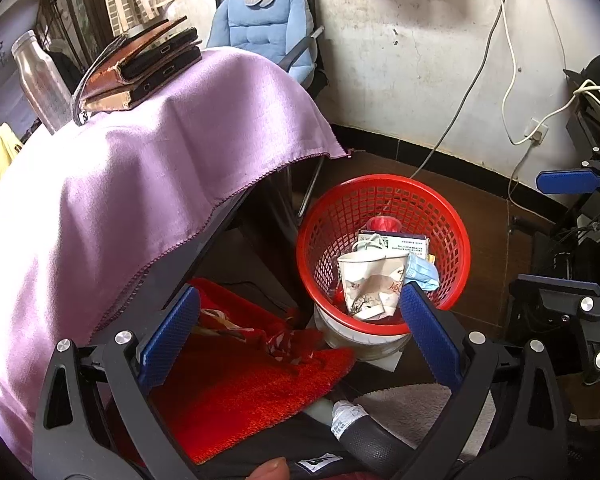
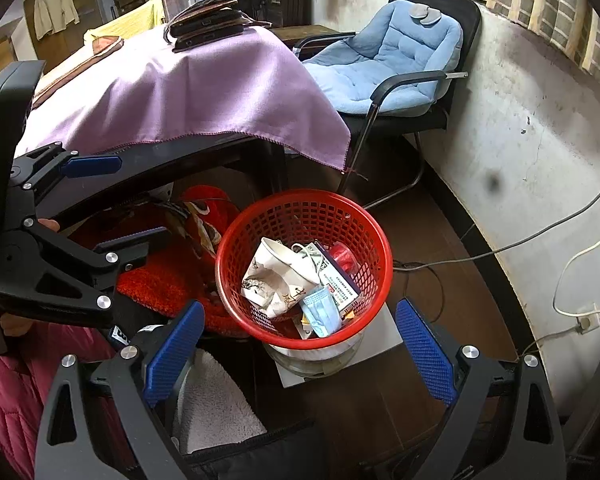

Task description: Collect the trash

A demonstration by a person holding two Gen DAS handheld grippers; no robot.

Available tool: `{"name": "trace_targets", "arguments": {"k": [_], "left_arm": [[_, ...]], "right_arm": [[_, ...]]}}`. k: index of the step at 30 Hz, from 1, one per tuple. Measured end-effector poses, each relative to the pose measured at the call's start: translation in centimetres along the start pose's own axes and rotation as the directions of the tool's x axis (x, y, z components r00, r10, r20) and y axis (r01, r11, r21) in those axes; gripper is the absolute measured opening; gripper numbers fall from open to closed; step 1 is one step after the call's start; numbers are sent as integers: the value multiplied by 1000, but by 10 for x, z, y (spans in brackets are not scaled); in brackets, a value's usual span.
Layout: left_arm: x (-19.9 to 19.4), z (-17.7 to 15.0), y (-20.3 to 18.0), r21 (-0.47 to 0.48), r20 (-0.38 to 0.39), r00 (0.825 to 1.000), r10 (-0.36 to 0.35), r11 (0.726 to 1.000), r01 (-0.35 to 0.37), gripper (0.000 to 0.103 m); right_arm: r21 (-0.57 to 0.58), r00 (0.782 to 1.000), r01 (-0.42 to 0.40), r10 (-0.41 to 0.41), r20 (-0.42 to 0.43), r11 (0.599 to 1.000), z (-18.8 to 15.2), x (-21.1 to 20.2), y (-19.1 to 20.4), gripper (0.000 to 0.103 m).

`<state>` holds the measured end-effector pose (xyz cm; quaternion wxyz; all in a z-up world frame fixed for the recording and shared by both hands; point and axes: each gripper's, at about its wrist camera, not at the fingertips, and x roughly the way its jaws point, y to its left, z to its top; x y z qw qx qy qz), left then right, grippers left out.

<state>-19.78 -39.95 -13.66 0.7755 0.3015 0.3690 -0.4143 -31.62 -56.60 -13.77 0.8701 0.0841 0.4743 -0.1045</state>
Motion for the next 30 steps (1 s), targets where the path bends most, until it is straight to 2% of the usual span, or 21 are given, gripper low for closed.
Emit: {"name": "trace_targets", "arguments": {"k": [30], "left_arm": [[-1, 0, -3, 2, -3, 1000, -1, 1000, 1, 96]], "right_arm": [[0, 1000, -1, 1, -2, 1000, 0, -1, 2, 95]]}}
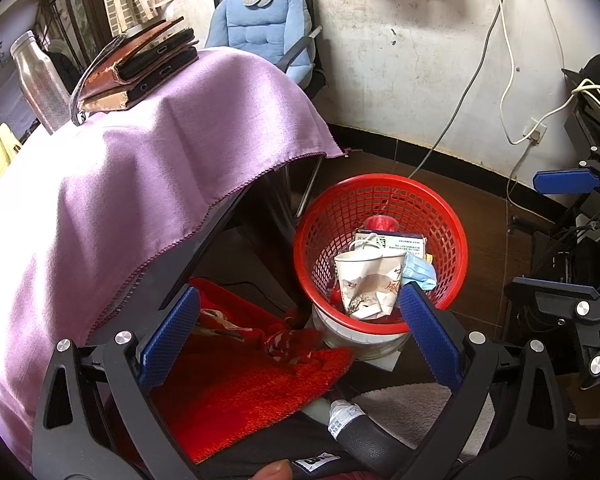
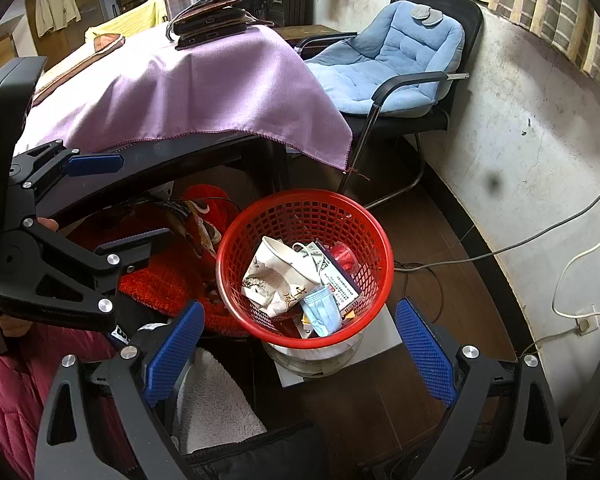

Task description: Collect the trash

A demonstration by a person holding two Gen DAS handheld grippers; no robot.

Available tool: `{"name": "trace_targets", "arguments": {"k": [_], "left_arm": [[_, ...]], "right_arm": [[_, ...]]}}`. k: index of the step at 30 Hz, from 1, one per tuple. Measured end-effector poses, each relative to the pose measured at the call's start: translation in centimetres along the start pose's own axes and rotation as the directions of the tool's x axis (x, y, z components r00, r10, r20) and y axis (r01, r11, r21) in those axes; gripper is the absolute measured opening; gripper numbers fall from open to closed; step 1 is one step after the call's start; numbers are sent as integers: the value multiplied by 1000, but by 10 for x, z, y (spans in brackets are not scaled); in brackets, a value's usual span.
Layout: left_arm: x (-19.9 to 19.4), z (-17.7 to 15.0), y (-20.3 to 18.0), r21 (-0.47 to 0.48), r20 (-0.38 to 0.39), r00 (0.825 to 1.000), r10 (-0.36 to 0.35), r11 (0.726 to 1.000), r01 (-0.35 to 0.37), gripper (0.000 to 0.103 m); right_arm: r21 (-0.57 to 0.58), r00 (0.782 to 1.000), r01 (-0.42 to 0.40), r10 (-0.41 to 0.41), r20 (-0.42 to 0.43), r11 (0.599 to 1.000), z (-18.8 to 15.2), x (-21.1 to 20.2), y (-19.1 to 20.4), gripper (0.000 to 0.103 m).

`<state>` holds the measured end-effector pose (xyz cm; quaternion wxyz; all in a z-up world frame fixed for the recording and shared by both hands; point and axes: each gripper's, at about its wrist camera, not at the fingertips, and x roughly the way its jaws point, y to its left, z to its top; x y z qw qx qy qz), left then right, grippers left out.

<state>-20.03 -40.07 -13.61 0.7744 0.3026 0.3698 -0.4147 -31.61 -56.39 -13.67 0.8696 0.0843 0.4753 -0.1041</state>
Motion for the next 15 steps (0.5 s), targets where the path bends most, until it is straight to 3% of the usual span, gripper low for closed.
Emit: {"name": "trace_targets", "arguments": {"k": [15], "left_arm": [[-3, 0, -5, 3, 9, 1000, -19, 1000, 19, 96]], "right_arm": [[1, 1000, 1, -1, 0, 1000, 0, 0, 1, 95]]}}
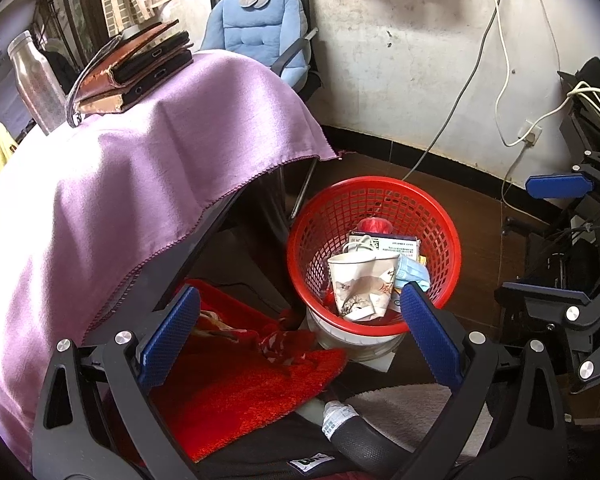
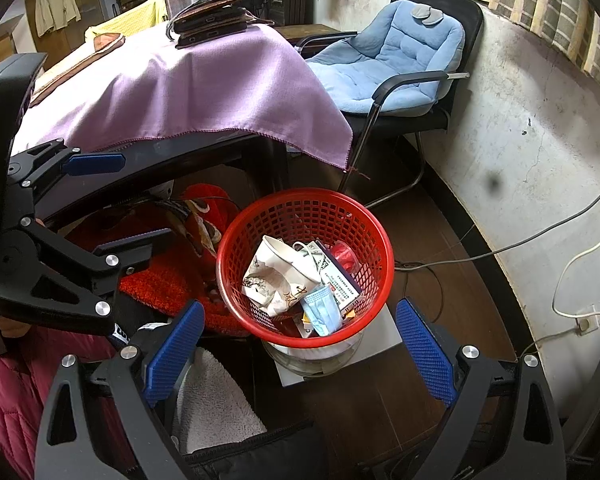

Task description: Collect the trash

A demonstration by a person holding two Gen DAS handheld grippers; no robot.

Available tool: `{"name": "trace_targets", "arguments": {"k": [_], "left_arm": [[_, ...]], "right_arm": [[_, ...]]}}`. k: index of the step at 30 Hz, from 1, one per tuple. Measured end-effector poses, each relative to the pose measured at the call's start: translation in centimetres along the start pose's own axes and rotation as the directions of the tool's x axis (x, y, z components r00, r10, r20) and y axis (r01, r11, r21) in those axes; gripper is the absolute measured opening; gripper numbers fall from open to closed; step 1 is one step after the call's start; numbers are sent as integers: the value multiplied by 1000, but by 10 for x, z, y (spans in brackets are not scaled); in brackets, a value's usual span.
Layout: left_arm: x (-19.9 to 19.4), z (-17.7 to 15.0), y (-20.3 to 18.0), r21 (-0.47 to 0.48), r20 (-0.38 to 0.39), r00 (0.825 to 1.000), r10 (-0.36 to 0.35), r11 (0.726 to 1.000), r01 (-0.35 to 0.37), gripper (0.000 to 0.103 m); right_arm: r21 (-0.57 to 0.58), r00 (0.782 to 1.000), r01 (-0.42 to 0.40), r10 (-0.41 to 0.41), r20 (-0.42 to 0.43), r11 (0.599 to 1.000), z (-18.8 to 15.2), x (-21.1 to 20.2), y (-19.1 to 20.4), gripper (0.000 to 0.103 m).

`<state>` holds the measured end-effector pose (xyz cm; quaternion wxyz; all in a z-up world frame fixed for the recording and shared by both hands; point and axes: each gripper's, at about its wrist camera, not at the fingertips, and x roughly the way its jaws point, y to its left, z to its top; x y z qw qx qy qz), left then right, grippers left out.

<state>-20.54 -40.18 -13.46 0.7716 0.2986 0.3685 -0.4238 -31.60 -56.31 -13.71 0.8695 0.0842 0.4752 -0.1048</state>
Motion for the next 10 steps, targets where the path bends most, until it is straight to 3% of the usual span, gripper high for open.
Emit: {"name": "trace_targets", "arguments": {"k": [10], "left_arm": [[-7, 0, -1, 20, 30, 999, 12, 1000, -13, 96]], "right_arm": [[-4, 1000, 4, -4, 4, 1000, 0, -1, 1, 95]]}}
